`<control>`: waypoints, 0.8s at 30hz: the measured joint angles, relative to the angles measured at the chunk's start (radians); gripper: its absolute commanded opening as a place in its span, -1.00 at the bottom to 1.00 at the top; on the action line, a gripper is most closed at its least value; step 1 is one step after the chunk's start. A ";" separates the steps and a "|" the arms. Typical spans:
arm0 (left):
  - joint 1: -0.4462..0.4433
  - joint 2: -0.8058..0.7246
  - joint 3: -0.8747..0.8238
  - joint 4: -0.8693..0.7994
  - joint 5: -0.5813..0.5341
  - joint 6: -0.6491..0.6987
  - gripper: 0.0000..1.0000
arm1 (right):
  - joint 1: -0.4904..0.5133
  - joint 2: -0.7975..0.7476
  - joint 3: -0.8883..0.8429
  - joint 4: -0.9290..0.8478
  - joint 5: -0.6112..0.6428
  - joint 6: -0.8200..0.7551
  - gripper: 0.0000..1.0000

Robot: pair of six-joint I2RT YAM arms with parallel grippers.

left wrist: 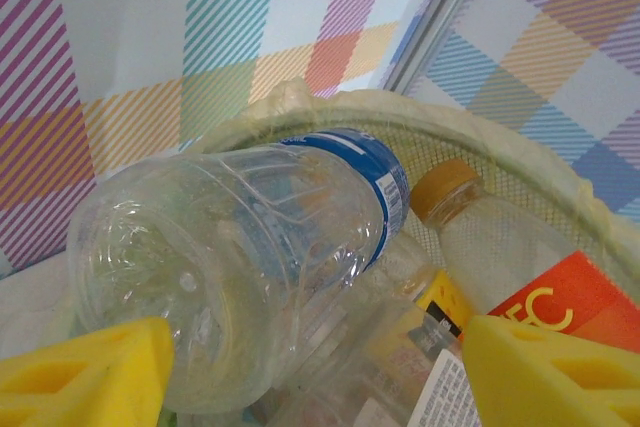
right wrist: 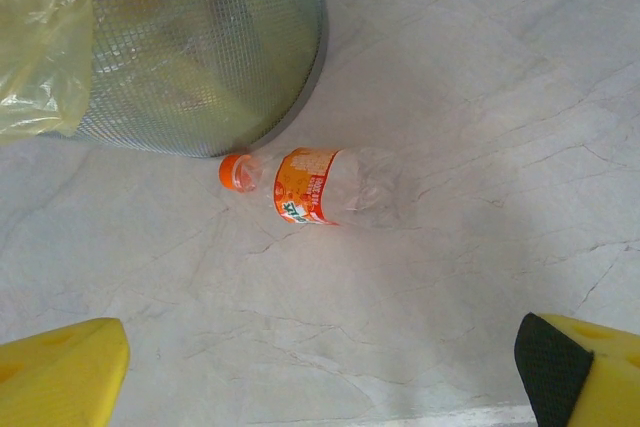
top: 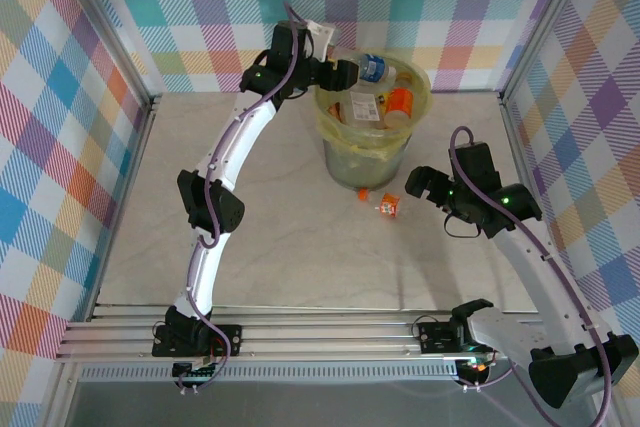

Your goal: Put the plastic bottles in the bin

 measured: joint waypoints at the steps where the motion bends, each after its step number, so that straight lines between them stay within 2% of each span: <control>1: 0.000 0.000 0.000 0.007 -0.003 -0.015 0.57 | 0.000 0.000 0.000 0.000 -0.001 0.000 0.99; 11: -0.007 0.000 0.000 0.020 -0.069 -0.078 0.65 | 0.000 -0.004 0.000 0.000 -0.002 0.000 0.99; 24: -0.054 0.000 0.000 0.034 -0.075 -0.085 0.58 | 0.000 -0.032 -0.003 0.000 -0.001 0.000 0.99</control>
